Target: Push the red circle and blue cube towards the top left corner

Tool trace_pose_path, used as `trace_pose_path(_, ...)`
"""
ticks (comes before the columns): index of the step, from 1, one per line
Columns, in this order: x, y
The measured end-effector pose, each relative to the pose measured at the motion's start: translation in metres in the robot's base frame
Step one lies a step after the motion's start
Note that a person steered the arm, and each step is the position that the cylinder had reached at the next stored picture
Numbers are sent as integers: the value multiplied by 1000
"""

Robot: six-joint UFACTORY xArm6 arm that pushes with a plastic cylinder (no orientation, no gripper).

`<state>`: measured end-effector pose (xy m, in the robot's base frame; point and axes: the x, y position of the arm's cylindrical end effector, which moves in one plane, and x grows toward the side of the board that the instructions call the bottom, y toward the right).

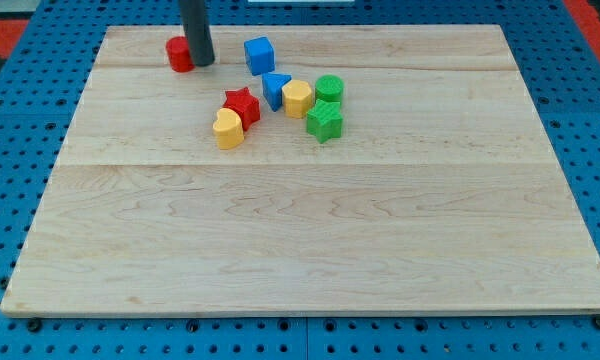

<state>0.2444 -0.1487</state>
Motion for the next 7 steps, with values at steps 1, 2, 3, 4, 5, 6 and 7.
trace_pose_path(1, -23, -26)
trace_pose_path(2, -52, 62)
trace_pose_path(3, -42, 93)
trace_pose_path(4, 11, 137)
trace_pose_path(5, 12, 148)
trace_pose_path(6, 21, 125)
trace_pose_path(7, 3, 59)
